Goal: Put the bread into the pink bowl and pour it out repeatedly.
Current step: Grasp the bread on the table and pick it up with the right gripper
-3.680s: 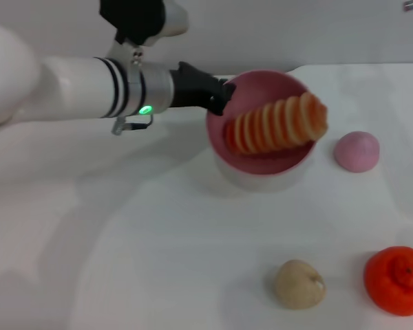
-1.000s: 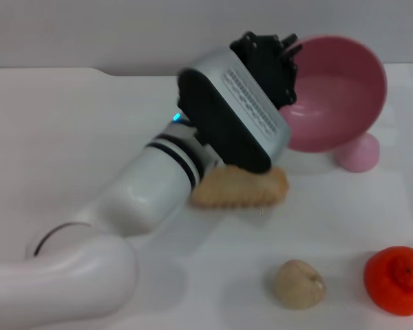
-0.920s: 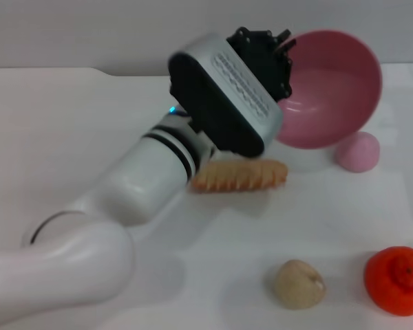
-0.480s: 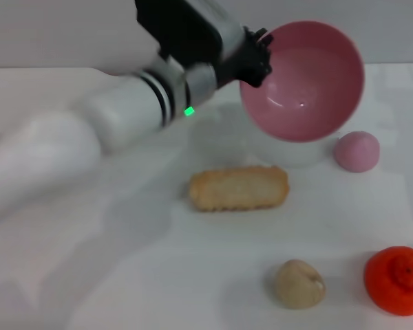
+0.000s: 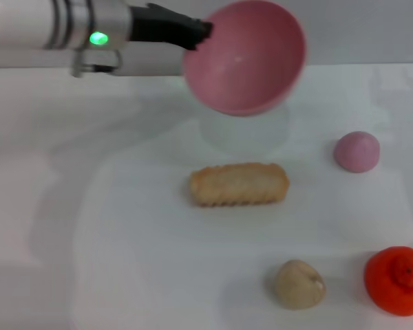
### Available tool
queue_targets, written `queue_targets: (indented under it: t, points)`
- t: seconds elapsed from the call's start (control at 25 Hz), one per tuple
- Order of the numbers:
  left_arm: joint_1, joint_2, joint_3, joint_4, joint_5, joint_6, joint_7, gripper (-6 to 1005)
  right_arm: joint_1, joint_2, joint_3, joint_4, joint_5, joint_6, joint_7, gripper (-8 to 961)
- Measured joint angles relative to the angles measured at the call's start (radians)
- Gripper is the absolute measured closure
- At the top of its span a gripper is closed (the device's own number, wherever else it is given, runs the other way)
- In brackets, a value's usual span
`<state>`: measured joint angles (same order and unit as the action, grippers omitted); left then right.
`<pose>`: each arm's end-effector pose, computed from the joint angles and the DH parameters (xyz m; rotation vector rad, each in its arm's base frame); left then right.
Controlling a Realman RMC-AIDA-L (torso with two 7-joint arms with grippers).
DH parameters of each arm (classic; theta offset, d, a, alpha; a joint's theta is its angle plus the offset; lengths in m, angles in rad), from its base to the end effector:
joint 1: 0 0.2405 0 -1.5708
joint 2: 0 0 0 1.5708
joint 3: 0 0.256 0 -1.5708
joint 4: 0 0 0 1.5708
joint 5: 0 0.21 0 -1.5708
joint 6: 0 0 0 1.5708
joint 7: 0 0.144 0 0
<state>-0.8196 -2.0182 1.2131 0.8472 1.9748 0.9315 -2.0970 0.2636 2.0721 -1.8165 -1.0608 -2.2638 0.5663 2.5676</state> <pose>-0.1310 0.4579 0.0010 -2.4887 -0.7079 -0.4100 0.2257 0.3908 0.0441 -1.4272 0.4522 0.6205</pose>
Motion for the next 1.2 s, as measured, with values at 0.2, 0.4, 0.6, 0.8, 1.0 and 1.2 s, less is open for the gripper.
queue_targets:
  t: [0.2, 0.4, 0.6, 0.8, 1.0, 1.2]
  points:
    - [0.024, 0.046, -0.136, 0.009, 0.038, 0.148, -0.029, 851, 0.055, -0.005, 0.127, -0.004, 0.0, -0.337, 0.03, 411]
    - [0.074, 0.071, -0.164, 0.012, 0.052, 0.197, -0.07, 851, 0.164, -0.03, 0.249, 0.015, -0.006, -0.71, 0.025, 410]
    - [0.125, 0.078, -0.16, 0.014, 0.052, 0.216, -0.07, 850, 0.261, -0.06, 0.29, -0.001, -0.006, -1.038, 0.012, 409]
    - [0.151, 0.095, -0.153, 0.022, 0.064, 0.232, -0.057, 850, 0.36, -0.057, 0.377, -0.037, -0.004, -1.353, -0.037, 409]
    - [0.172, 0.102, -0.153, 0.045, 0.105, 0.25, -0.041, 849, 0.484, -0.057, 0.415, -0.03, -0.019, -1.654, -0.041, 410]
    - [0.18, 0.096, -0.152, 0.048, 0.121, 0.272, -0.021, 849, 0.537, -0.037, 0.408, -0.02, -0.064, -1.743, -0.043, 410]
